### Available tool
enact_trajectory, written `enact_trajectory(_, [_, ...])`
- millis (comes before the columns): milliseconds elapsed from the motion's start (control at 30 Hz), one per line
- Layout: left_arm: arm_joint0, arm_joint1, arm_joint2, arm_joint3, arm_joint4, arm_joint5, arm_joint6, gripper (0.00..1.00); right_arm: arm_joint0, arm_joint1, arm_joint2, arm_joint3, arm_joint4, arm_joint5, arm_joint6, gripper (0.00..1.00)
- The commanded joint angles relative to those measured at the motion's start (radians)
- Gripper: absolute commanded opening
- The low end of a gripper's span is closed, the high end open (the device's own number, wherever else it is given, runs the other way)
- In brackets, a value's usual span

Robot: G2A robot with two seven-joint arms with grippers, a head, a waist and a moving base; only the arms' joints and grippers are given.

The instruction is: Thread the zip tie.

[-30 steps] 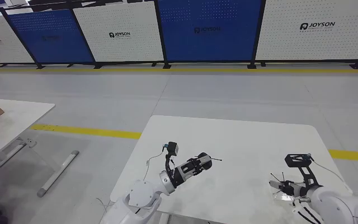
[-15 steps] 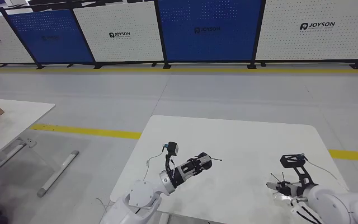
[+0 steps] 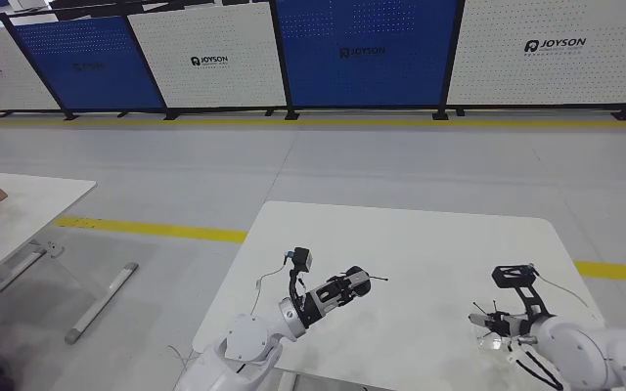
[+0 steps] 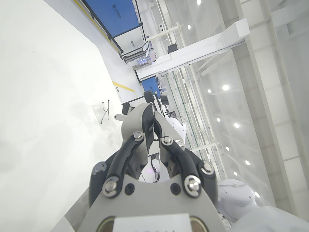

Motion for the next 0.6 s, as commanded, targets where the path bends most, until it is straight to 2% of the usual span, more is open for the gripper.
enact_trajectory(0, [0.000, 0.000, 0.000, 0.000, 0.000, 0.000, 0.000, 0.00, -0.001, 0.002, 0.017, 0.001, 0.007, 0.007, 0.005, 0.90])
enact_trajectory(33, [0.000, 0.000, 0.000, 0.000, 0.000, 0.000, 0.000, 0.00, -0.002, 0.003, 0.023, 0.000, 0.008, 0.005, 0.008, 0.67])
enact_trajectory(67, [0.000, 0.000, 0.000, 0.000, 0.000, 0.000, 0.000, 0.00, -0.003, 0.004, 0.028, 0.002, 0.002, 0.009, 0.013, 0.49])
enact_trajectory(133, [0.000, 0.000, 0.000, 0.000, 0.000, 0.000, 0.000, 0.00, -0.003, 0.006, 0.030, 0.003, -0.004, 0.013, 0.019, 0.42])
enact_trajectory(200, [0.000, 0.000, 0.000, 0.000, 0.000, 0.000, 0.000, 0.00, -0.001, 0.007, 0.034, 0.007, -0.003, 0.014, 0.023, 0.31])
enact_trajectory(300, [0.000, 0.000, 0.000, 0.000, 0.000, 0.000, 0.000, 0.00, 0.003, 0.008, 0.035, 0.010, -0.004, 0.010, 0.029, 0.26])
enact_trajectory(400, [0.000, 0.000, 0.000, 0.000, 0.000, 0.000, 0.000, 0.00, 0.009, 0.010, 0.036, 0.013, -0.004, 0.008, 0.038, 0.28])
enact_trajectory(567, [0.000, 0.000, 0.000, 0.000, 0.000, 0.000, 0.000, 0.00, 0.035, 0.011, 0.014, 0.032, -0.013, 0.000, 0.068, 0.24])
